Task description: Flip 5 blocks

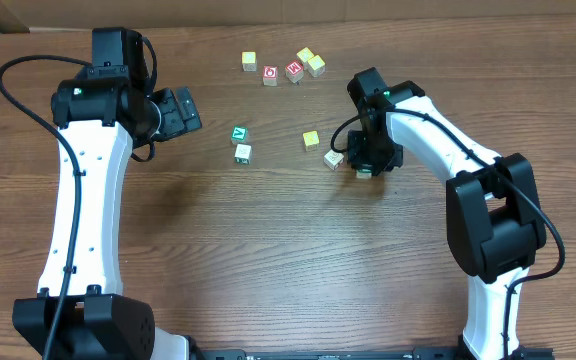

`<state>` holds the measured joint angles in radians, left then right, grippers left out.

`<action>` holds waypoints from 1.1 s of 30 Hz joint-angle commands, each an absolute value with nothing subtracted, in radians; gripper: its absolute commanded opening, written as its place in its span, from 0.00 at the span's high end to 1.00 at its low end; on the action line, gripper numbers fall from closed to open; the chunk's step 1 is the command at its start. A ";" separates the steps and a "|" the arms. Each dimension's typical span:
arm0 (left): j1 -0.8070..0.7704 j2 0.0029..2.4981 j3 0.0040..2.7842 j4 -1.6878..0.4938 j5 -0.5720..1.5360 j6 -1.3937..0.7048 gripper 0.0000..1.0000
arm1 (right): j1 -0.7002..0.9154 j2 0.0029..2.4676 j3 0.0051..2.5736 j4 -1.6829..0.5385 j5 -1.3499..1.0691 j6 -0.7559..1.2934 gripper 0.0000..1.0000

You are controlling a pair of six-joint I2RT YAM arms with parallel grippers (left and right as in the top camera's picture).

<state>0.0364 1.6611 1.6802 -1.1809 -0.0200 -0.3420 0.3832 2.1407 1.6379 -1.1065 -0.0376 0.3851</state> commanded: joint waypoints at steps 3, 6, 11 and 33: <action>0.033 1.668 1.705 -1.177 -0.033 -0.363 0.00 | 0.392 2.090 1.766 -1.230 -0.086 0.397 0.73; 0.033 1.668 1.705 -1.177 -0.033 -0.363 0.00 | 0.406 2.052 1.832 -1.318 -0.143 0.397 0.73; 0.033 1.668 1.705 -1.177 -0.033 -0.363 0.00 | 0.453 1.997 1.846 -1.370 -0.255 0.399 0.73; 0.033 1.668 1.705 -1.177 -0.033 -0.363 0.00 | 0.791 2.006 1.571 -1.008 0.119 0.734 0.62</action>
<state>0.0364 1.6611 1.6802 -1.1809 -0.0204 -0.3420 0.7902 2.0094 1.6196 -1.0515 0.0811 0.7074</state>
